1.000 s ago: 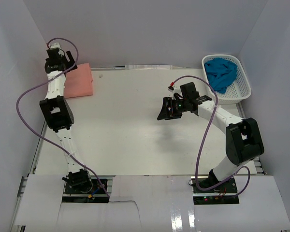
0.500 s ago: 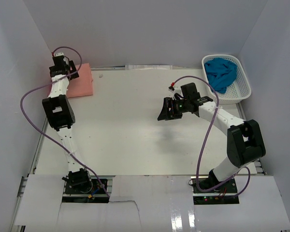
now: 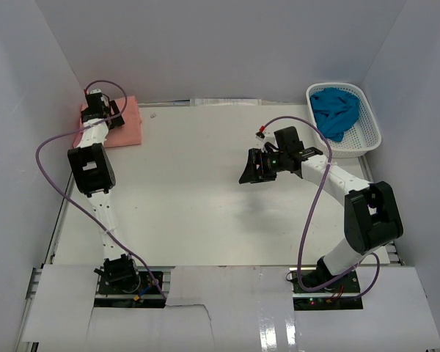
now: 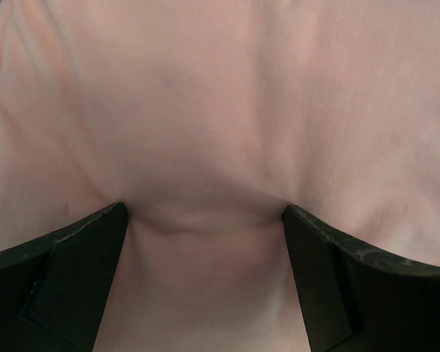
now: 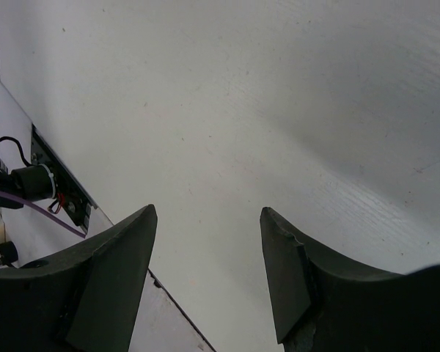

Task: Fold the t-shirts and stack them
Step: Put the neatly folded tshirt into the corner of the board with the left arm

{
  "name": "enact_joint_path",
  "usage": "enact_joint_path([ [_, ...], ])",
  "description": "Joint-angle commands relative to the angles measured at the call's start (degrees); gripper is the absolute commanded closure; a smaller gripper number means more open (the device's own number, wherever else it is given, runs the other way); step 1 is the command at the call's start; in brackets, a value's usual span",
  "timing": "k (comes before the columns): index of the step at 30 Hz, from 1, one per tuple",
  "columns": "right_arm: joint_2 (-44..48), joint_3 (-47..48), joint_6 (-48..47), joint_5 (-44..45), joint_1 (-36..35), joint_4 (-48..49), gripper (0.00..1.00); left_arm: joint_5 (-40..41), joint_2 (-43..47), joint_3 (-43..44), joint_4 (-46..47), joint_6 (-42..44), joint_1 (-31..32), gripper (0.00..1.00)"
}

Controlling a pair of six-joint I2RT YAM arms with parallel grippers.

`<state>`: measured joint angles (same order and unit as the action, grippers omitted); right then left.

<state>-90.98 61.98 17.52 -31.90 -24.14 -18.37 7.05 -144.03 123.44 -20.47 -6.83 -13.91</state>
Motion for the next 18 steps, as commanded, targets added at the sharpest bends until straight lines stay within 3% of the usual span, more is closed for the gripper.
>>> enact_joint_path([
  [1,1.4,-0.9,0.0,-1.1,-0.3,2.3,0.35,-4.0,-1.3,-1.4,-1.2,-2.7,0.2,0.03],
  [18,1.9,-1.1,0.2,-0.6,-0.4,2.2,0.35,-4.8,-3.0,-1.8,-1.1,-4.9,6.7,0.02],
])
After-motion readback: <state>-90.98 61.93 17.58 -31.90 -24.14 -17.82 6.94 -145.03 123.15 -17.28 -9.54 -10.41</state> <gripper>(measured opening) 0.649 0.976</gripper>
